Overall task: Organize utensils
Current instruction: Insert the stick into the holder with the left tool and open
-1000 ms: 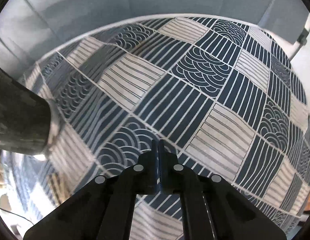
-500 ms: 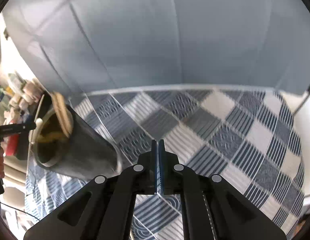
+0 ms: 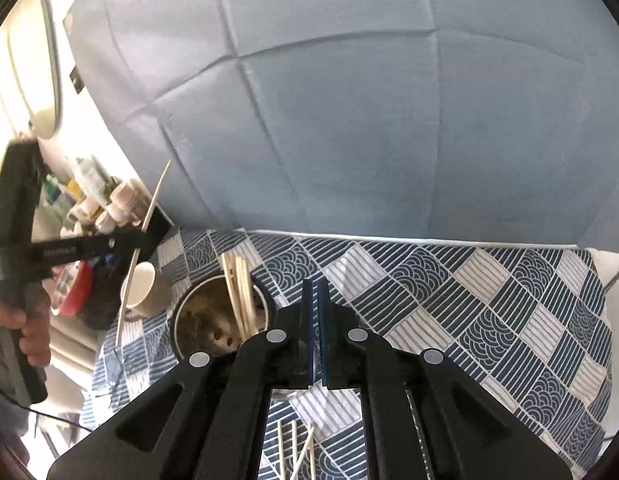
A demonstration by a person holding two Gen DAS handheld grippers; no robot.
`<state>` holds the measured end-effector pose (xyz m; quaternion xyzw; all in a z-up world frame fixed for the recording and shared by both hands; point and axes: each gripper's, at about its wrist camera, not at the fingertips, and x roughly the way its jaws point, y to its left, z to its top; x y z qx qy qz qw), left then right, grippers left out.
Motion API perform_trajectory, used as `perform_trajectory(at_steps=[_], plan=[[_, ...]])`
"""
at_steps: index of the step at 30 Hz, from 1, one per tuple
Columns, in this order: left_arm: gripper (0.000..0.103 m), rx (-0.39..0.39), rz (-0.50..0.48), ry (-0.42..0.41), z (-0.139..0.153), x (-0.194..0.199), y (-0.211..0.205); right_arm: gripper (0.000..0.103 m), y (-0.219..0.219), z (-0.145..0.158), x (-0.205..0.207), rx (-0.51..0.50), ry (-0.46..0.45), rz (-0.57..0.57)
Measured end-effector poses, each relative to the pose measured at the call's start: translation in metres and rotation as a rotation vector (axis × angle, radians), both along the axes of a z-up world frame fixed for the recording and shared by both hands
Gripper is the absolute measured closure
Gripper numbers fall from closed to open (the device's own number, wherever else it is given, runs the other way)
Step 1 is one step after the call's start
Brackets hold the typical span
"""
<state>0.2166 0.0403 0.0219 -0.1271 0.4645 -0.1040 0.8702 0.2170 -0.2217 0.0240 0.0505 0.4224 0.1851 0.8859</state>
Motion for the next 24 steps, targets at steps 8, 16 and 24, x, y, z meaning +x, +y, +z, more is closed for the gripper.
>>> perform_trajectory(at_steps=[8,16,24], plan=[[0.098,-0.007,-0.019,-0.105,0.012,0.008,-0.027,0.1,0.021,-0.001,-0.003,0.003,-0.003,0.046],[0.098,-0.1,-0.058,-0.176,-0.013,0.013,-0.041,0.098,0.036,-0.007,-0.002,-0.032,0.02,0.099],[0.098,-0.153,-0.072,-0.151,-0.046,0.006,-0.043,0.098,0.037,-0.028,-0.001,-0.046,0.064,0.113]])
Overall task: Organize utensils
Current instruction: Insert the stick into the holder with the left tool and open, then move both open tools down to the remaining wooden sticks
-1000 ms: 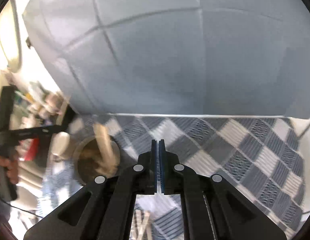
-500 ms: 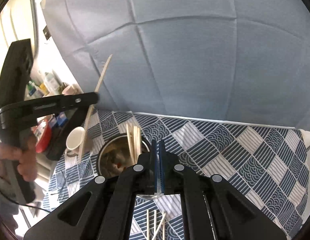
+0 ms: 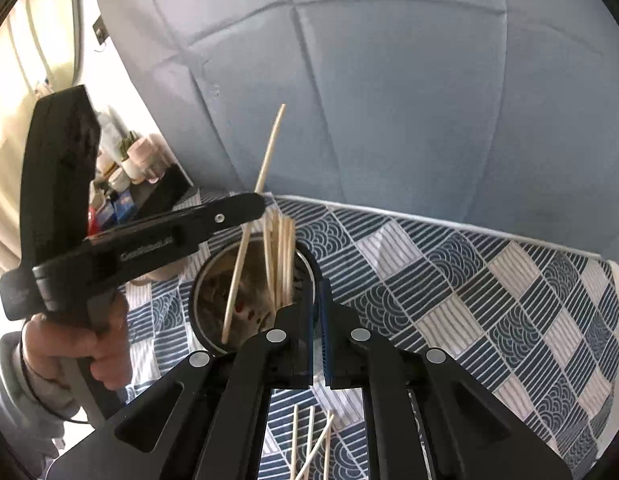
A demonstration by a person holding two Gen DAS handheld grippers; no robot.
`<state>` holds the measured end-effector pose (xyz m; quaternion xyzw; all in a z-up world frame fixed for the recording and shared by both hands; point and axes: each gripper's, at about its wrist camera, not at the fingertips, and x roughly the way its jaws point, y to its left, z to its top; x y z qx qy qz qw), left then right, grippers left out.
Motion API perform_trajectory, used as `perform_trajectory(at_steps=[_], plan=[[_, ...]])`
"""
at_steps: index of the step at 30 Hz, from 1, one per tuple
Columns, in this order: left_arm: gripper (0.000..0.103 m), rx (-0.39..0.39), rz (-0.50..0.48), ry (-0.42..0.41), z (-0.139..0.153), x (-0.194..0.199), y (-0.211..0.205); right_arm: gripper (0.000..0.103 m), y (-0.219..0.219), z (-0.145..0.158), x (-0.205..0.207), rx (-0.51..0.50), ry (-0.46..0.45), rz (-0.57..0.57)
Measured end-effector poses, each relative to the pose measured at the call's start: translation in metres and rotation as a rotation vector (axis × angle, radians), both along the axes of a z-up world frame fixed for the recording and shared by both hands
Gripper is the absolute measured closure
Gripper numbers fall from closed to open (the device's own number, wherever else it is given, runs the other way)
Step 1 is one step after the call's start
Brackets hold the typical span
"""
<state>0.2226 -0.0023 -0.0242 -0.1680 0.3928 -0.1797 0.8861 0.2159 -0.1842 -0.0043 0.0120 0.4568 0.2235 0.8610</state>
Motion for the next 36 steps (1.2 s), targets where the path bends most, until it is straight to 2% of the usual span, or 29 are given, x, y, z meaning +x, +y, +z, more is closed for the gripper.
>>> perform_trajectory(at_steps=[4,5,8,10,12,14,19,20,22,23,25,29,33,36], plan=[[0.097,-0.023,0.01,-0.025,0.003,-0.007,0.005,0.097,-0.005,0.0,-0.002,0.008,-0.005,-0.006],[0.092,-0.015,0.021,-0.033,0.005,-0.009,0.006,0.097,-0.007,0.002,-0.002,0.01,-0.011,-0.011],[0.087,0.005,0.03,-0.044,0.011,-0.013,0.008,0.097,-0.014,0.006,-0.003,0.024,-0.014,-0.031],[0.08,0.02,0.041,-0.053,0.016,-0.018,0.009,0.097,-0.021,0.008,-0.005,0.027,-0.016,-0.047],[0.067,0.039,0.053,-0.057,0.019,-0.024,0.009,0.097,-0.026,0.01,-0.009,0.029,-0.015,-0.053],[0.063,0.056,0.052,-0.069,0.021,-0.031,0.009,0.096,-0.034,0.009,-0.014,0.02,-0.012,-0.061],[0.049,0.092,0.06,-0.058,0.018,-0.046,0.012,0.071,-0.058,-0.001,-0.026,0.03,0.013,-0.111],[0.045,0.1,0.073,-0.05,0.016,-0.049,0.014,0.069,-0.061,-0.004,-0.027,0.026,0.019,-0.118],[0.039,0.123,0.106,-0.039,0.013,-0.053,0.017,0.056,-0.068,-0.011,-0.032,0.007,0.038,-0.129],[0.038,0.132,0.118,-0.034,0.01,-0.056,0.019,0.055,-0.071,-0.014,-0.034,-0.002,0.041,-0.132],[0.034,0.14,0.144,-0.021,0.004,-0.062,0.024,0.043,-0.075,-0.02,-0.039,-0.015,0.062,-0.124],[0.023,0.136,0.193,0.012,-0.008,-0.074,0.033,0.036,-0.076,-0.039,-0.047,-0.063,0.113,-0.097],[0.02,0.159,0.204,0.053,-0.026,-0.088,0.032,0.035,-0.072,-0.062,-0.059,-0.107,0.163,-0.052],[0.018,0.189,0.178,0.092,-0.043,-0.101,0.025,0.034,-0.069,-0.08,-0.068,-0.144,0.201,-0.019]])
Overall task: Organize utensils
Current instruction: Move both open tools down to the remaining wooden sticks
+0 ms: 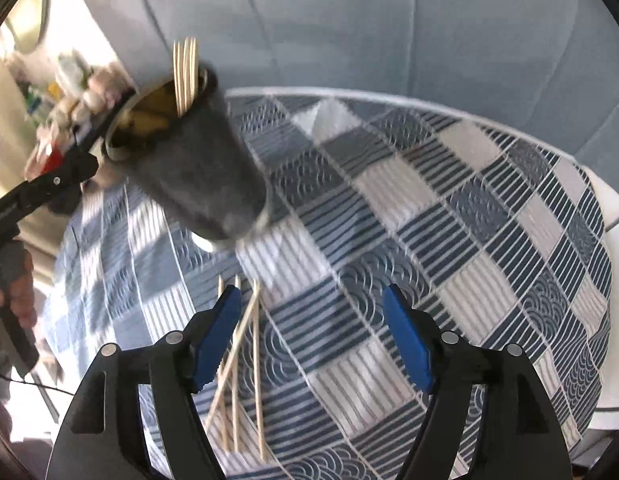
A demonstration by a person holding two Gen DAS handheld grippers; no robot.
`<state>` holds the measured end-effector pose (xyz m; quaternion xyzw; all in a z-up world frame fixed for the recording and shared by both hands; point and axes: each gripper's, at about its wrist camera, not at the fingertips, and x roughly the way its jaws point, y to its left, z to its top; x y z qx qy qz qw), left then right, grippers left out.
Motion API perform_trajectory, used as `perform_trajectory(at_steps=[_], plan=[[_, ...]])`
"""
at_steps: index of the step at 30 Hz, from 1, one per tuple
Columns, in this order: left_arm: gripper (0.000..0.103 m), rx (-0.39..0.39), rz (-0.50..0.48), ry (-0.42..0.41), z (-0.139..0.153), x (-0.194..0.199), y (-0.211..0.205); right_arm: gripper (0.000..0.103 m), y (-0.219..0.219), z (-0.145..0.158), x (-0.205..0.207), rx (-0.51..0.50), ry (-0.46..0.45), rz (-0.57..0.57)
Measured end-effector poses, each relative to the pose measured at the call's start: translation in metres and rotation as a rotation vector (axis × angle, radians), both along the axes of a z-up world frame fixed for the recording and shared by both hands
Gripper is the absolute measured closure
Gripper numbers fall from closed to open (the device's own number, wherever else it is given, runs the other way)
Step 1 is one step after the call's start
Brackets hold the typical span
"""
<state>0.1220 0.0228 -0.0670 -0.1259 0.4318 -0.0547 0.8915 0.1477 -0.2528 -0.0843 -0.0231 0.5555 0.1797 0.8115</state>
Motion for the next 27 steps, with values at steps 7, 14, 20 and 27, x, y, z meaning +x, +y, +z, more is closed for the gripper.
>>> perform_trajectory(at_steps=[7,14,20,27], plan=[[0.017,0.018,-0.075,0.145,-0.045,-0.031,-0.034,0.034,0.002,-0.039,-0.026,-0.068,0.085,0.079],[0.017,0.025,-0.146,0.249,-0.081,-0.066,-0.077,0.034,-0.004,-0.063,-0.047,-0.079,0.122,0.128],[0.017,0.035,-0.178,0.275,-0.097,-0.083,-0.104,0.034,-0.004,-0.074,-0.063,-0.094,0.125,0.186],[0.015,0.07,-0.164,0.284,-0.11,-0.084,-0.117,0.034,-0.007,-0.076,-0.075,-0.098,0.115,0.227]])
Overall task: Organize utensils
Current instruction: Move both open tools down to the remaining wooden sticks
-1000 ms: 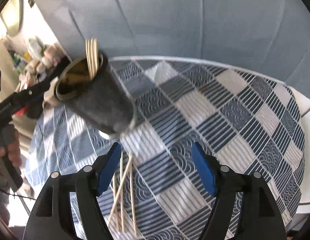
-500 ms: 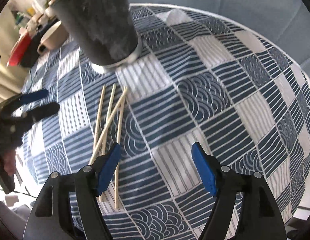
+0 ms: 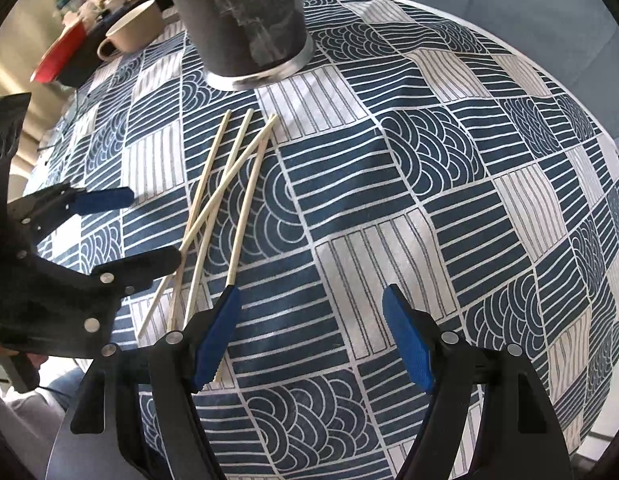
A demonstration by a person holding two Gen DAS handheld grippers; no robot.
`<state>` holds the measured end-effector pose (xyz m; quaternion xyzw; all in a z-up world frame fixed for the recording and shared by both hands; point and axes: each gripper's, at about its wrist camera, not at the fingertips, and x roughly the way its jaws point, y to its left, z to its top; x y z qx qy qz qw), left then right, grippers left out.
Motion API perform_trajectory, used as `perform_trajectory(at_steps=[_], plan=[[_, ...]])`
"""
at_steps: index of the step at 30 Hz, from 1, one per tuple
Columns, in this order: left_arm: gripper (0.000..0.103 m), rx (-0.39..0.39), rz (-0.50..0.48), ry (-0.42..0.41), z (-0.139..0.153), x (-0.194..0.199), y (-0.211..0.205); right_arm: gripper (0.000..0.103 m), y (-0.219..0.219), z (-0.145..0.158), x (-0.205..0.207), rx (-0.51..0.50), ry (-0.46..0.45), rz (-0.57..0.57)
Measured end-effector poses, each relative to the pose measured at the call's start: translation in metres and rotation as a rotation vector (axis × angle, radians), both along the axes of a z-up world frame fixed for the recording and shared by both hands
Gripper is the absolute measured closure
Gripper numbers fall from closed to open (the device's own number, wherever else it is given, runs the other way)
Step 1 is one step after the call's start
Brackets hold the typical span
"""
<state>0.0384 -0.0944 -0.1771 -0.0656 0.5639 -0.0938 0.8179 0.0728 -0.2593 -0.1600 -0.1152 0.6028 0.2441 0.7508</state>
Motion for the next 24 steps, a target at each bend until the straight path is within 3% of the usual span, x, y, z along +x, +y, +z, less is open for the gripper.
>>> perform_trajectory(at_steps=[3,5,7,11,16,19,21,22,24], plan=[[0.014,0.041,-0.003,-0.016,-0.001,0.0,-0.003,0.034,0.002,-0.001,-0.002,-0.013,-0.011,0.008],[0.014,0.134,-0.019,-0.022,-0.004,-0.001,-0.009,0.034,0.004,-0.002,-0.002,-0.009,-0.01,0.013],[0.011,0.175,-0.031,-0.03,-0.007,-0.004,-0.012,0.034,0.011,-0.003,-0.004,-0.011,-0.014,0.026],[0.01,0.188,-0.033,-0.045,-0.008,-0.007,-0.011,0.034,0.021,-0.004,-0.004,-0.032,-0.033,0.054],[0.011,0.187,-0.019,-0.042,-0.008,-0.007,0.001,0.038,0.026,-0.008,0.003,-0.051,-0.032,0.008],[0.027,0.173,-0.011,-0.056,-0.004,-0.013,0.011,0.056,0.033,-0.013,0.003,-0.06,-0.005,0.008],[0.045,0.163,-0.002,-0.057,-0.001,-0.015,0.018,0.057,0.037,-0.013,0.002,-0.077,-0.021,-0.001],[0.05,0.167,-0.004,-0.057,0.0,-0.015,0.022,0.061,0.039,-0.013,0.002,-0.078,-0.024,0.0],[0.07,0.167,0.005,-0.05,0.001,-0.017,0.03,0.069,0.043,-0.011,0.0,-0.078,-0.025,0.01]])
